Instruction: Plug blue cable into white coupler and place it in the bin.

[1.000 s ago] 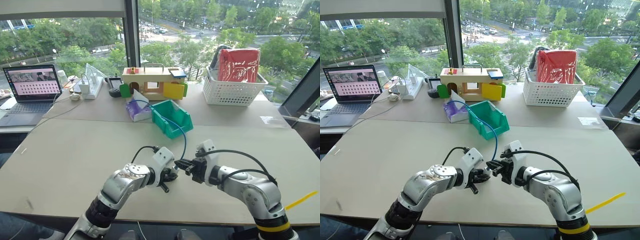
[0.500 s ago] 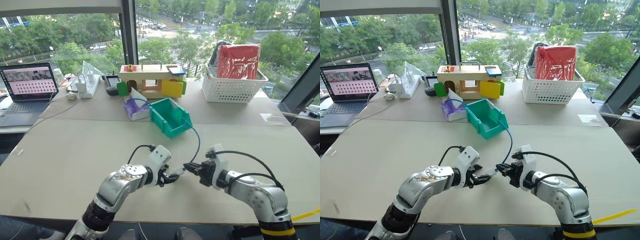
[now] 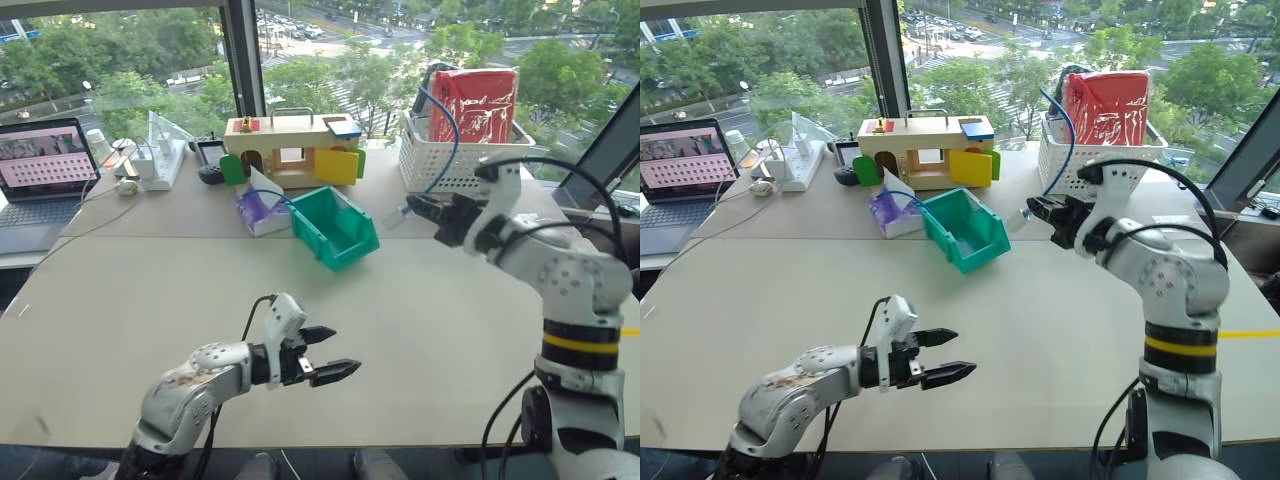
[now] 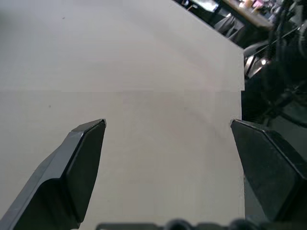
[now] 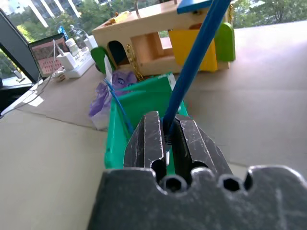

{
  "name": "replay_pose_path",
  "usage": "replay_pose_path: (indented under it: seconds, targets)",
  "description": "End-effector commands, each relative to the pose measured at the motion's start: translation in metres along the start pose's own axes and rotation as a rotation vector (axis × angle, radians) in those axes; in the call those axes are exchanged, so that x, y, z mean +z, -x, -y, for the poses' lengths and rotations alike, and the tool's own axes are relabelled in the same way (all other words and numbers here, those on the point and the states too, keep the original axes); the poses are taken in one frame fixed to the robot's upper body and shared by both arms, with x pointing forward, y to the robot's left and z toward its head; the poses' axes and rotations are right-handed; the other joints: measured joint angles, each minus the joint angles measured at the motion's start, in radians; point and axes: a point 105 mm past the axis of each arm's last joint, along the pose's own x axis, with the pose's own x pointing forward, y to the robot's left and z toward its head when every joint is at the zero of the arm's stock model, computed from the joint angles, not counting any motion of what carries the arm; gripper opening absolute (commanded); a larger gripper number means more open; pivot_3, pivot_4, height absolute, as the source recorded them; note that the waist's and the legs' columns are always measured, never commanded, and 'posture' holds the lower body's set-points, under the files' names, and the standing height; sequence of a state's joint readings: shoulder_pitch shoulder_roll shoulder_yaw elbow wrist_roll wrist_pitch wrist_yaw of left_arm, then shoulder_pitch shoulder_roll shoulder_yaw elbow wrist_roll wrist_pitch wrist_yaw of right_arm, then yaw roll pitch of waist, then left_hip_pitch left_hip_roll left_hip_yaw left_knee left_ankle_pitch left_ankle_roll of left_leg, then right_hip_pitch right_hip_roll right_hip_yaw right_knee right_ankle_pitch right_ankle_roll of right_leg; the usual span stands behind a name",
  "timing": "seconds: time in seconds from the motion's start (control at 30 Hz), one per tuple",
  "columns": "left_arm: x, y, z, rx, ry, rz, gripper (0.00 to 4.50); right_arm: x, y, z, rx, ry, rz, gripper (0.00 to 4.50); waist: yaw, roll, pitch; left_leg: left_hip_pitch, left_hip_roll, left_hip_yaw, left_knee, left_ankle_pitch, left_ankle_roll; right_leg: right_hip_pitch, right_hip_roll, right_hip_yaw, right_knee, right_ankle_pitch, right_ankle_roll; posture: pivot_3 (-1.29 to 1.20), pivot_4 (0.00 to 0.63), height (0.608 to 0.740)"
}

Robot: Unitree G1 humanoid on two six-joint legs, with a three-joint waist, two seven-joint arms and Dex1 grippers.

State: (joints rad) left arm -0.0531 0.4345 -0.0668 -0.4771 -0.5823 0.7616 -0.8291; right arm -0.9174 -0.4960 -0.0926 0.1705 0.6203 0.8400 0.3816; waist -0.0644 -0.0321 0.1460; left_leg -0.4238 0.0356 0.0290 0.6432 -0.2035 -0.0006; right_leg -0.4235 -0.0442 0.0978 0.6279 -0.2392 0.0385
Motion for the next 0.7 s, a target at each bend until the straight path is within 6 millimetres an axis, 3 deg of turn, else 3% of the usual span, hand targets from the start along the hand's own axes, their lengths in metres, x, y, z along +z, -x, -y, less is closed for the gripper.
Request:
replay_pose_path:
  seconds: [0.03, 0.17, 0.27, 0.33, 0.37, 0.53, 0.67, 0.7]
  targets:
    - [0.004, 0.014, -0.004, 0.024, -0.071, 0.063, 4.48, 0.011, -0.035, -0.001, 0.024, 0.144, 0.016, 0.0, 0.005, -0.001, 0.001, 0.0, 0.0, 0.0, 0.0, 0.0, 0.0, 0.0, -0.001, 0.0, 0.0, 0.0, 0.0, 0.0, 0.15, 0.739]
    - [0.017, 0.021, -0.019, 0.146, -0.125, 0.171, 4.48, -0.003, -0.065, -0.003, 0.033, 0.206, -0.051, 0.0, 0.014, -0.002, 0.003, -0.002, -0.001, 0.001, 0.001, 0.0, 0.0, -0.001, -0.002, -0.001, -0.001, 0.001, 0.0, 0.0, 0.15, 0.739]
    - [0.024, 0.023, -0.025, 0.22, -0.18, 0.224, 4.48, -0.014, -0.074, -0.002, 0.031, 0.243, -0.091, 0.0, 0.022, -0.002, 0.003, -0.002, 0.0, 0.0, 0.0, 0.0, 0.0, -0.001, -0.002, -0.002, -0.001, 0.001, 0.0, 0.0, 0.15, 0.739]
    - [0.028, 0.024, -0.029, 0.257, -0.192, 0.259, 4.5, -0.019, -0.077, -0.001, 0.029, 0.231, -0.104, 0.94, 0.023, -0.002, 0.003, -0.002, -0.001, 0.0, 0.0, 0.0, 0.0, -0.001, -0.003, -0.002, -0.001, 0.001, 0.0, 0.0, 0.15, 0.739]
    - [0.03, 0.024, -0.031, 0.275, -0.2, 0.274, 4.5, -0.02, -0.077, -0.001, 0.031, 0.228, -0.105, 1.14, 0.023, -0.002, 0.003, -0.003, -0.001, 0.0, 0.0, 0.0, -0.001, -0.001, -0.003, -0.002, 0.0, 0.001, 0.0, 0.0, 0.15, 0.739]
    - [0.038, 0.025, -0.043, 0.345, -0.221, 0.318, 4.5, -0.012, -0.075, -0.004, 0.062, 0.215, -0.062, 2.94, 0.019, -0.001, 0.003, -0.002, -0.001, 0.0, 0.0, 0.0, -0.001, -0.002, -0.004, -0.002, 0.001, 0.001, 0.0, 0.0, 0.15, 0.739]
    - [0.048, 0.023, -0.051, 0.354, -0.231, 0.346, 4.5, 0.013, -0.059, -0.002, 0.093, 0.208, 0.019, 4.31, 0.018, -0.001, 0.004, -0.002, -0.001, 0.0, 0.0, 0.0, -0.001, -0.002, -0.003, -0.002, 0.003, 0.001, 0.0, 0.0, 0.15, 0.739]
    - [0.05, 0.022, -0.052, 0.355, -0.232, 0.352, 4.5, 0.018, -0.054, -0.003, 0.103, 0.213, 0.03, 4.47, 0.02, -0.001, 0.004, -0.002, -0.001, 0.0, 0.0, 0.0, -0.001, -0.002, -0.003, -0.002, 0.003, 0.001, 0.0, 0.0, 0.15, 0.739]
